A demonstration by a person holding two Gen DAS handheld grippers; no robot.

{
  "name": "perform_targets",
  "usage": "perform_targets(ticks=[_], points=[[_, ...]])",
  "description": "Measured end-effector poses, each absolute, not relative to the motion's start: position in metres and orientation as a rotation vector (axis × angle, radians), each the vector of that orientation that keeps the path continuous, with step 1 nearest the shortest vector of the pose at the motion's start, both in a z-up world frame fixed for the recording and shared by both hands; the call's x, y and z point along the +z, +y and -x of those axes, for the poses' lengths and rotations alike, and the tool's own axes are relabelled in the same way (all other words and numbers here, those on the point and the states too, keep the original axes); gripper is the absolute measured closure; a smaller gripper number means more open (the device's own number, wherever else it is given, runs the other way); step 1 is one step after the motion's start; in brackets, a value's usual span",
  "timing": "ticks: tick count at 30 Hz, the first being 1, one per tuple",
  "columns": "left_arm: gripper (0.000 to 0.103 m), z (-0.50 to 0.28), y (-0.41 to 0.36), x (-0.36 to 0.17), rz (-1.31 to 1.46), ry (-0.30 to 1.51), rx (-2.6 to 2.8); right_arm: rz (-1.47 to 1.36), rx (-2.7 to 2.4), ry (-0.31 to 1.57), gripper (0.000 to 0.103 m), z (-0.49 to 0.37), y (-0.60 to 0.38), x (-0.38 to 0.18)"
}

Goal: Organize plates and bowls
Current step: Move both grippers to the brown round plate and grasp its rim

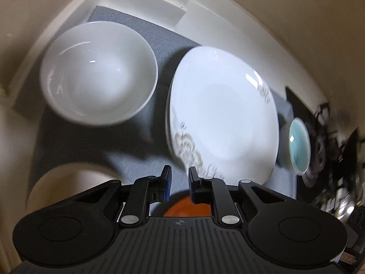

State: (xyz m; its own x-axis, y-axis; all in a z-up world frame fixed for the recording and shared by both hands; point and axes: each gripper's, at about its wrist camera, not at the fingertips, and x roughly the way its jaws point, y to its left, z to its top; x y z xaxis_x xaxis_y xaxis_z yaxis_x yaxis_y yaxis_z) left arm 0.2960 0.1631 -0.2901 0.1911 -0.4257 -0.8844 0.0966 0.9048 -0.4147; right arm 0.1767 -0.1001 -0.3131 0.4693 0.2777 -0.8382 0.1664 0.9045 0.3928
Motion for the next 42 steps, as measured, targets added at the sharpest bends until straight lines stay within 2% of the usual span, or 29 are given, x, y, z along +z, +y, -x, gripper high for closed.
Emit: perform_targets(ticks=[3, 4, 5, 7, 9, 12, 15, 16, 18, 19, 20, 24, 26, 28, 31, 35, 40, 41, 42], points=[[0.083, -0.282, 0.156, -0.289, 0.225, 1.344, -0.379, -0.405, 0.105, 1.116, 0.038, -0.165, -0.084, -0.321], [0.08, -0.278, 0.154, -0.29, 0.214, 1.346, -0.384, -0.402, 0.106, 1.13, 0.045, -0.163, -0.08, -0.325], [0.077, -0.275, 0.151, -0.291, 0.205, 1.352, -0.392, -0.398, 0.105, 1.155, 0.065, -0.162, -0.077, -0.33], [0.076, -0.27, 0.145, -0.292, 0.183, 1.375, -0.401, -0.373, 0.087, 1.193, 0.098, -0.158, -0.074, -0.34], [0.075, -0.267, 0.139, -0.291, 0.169, 1.381, -0.43, -0.351, 0.065, 1.17, 0.098, -0.154, -0.076, -0.339], [0.063, -0.264, 0.131, -0.291, 0.144, 1.382, -0.445, -0.307, -0.007, 1.158, 0.098, -0.153, -0.086, -0.334], [0.053, -0.262, 0.126, -0.295, 0.158, 1.401, -0.482, -0.404, -0.031, 1.15, 0.094, -0.149, -0.108, -0.332], [0.05, -0.261, 0.123, -0.297, 0.159, 1.413, -0.503, -0.439, -0.029, 1.147, 0.09, -0.146, -0.114, -0.331], [0.048, -0.259, 0.118, -0.3, 0.14, 1.428, -0.513, -0.467, -0.032, 1.14, 0.074, -0.14, -0.117, -0.329], [0.046, -0.258, 0.115, -0.302, 0.125, 1.428, -0.512, -0.467, -0.033, 1.139, 0.061, -0.136, -0.116, -0.328], [0.045, -0.257, 0.112, -0.304, 0.102, 1.429, -0.51, -0.468, -0.021, 1.135, 0.054, -0.133, -0.114, -0.328], [0.044, -0.251, 0.102, -0.313, 0.034, 1.421, -0.494, -0.49, -0.009, 1.132, 0.044, -0.13, -0.107, -0.334], [0.047, -0.248, 0.097, -0.313, 0.004, 1.405, -0.497, -0.504, -0.015, 1.132, 0.044, -0.131, -0.107, -0.338], [0.056, -0.244, 0.093, -0.315, -0.025, 1.402, -0.5, -0.512, -0.022, 1.111, 0.047, -0.129, -0.108, -0.338], [0.064, -0.243, 0.091, -0.316, -0.037, 1.402, -0.492, -0.499, -0.033, 1.099, 0.086, -0.128, -0.11, -0.336], [0.074, -0.241, 0.09, -0.327, -0.018, 1.429, -0.499, -0.454, -0.036, 1.104, 0.087, -0.127, -0.111, -0.335], [0.076, -0.237, 0.09, -0.328, -0.02, 1.4, -0.494, -0.431, -0.011, 1.114, 0.084, -0.127, -0.108, -0.34], [0.079, -0.236, 0.089, -0.328, -0.027, 1.399, -0.494, -0.423, -0.002, 1.116, 0.081, -0.127, -0.107, -0.34], [0.087, -0.235, 0.088, -0.328, -0.037, 1.397, -0.49, -0.415, 0.001, 1.116, 0.081, -0.127, -0.106, -0.339]])
